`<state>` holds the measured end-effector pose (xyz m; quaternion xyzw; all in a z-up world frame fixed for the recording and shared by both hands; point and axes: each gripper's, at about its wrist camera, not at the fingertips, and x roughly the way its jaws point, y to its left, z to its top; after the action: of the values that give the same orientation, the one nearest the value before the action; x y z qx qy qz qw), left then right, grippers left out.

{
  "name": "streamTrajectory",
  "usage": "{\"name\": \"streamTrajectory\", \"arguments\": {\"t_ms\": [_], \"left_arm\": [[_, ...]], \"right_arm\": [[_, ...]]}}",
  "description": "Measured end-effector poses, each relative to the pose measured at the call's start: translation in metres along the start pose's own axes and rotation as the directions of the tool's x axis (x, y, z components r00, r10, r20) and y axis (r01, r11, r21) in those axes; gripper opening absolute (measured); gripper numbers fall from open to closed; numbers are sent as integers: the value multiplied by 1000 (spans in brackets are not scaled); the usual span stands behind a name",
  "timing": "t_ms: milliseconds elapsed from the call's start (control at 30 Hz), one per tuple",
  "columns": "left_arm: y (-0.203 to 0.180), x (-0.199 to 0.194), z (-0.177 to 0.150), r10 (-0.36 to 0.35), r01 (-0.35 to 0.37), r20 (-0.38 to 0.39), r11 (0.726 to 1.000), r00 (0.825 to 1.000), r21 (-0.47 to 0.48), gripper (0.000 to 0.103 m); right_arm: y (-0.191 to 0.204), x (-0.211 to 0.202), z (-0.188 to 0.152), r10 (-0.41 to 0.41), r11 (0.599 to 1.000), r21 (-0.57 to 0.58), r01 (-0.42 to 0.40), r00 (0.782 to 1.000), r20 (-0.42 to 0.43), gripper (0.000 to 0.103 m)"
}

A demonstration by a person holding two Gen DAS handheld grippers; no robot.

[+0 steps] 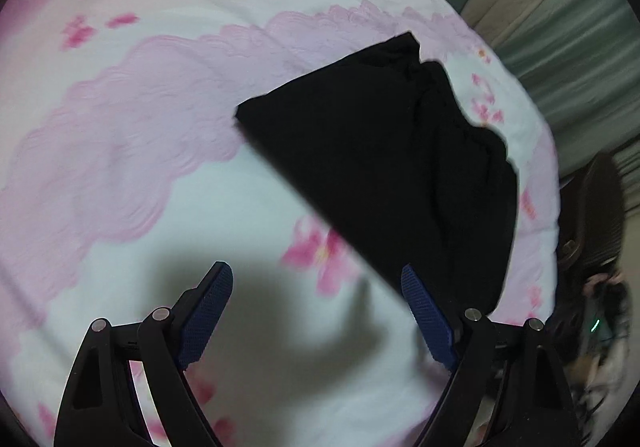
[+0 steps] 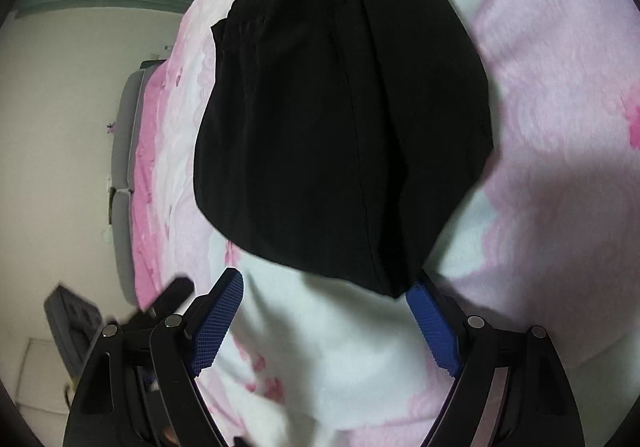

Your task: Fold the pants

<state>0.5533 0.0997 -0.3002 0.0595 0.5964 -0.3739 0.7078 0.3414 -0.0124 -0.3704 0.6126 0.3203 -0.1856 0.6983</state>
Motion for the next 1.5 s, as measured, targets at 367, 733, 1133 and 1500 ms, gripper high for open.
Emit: {"name": "streamTrajectory", "arguments": {"t_ms": [367, 733, 1133, 1500], "left_arm": [[46, 58, 64, -201, 207, 50, 944, 978, -257, 84], [41, 80, 78, -227, 229, 40, 925, 973, -303, 16], [-36, -4, 66, 22, -21, 45, 999, 999, -29, 11], [-81, -115, -1, -50, 43, 175, 998, 983, 46, 10]], "right_arm": [[-5, -1, 17, -19, 1000, -10, 19, 999, 39, 80], [-6, 5, 34, -61, 998, -22, 63, 995, 82, 32], [52, -61, 49, -177, 934, -294, 205, 977, 119, 12], [108, -159, 44, -143, 852, -483, 203, 977, 159, 12]]}}
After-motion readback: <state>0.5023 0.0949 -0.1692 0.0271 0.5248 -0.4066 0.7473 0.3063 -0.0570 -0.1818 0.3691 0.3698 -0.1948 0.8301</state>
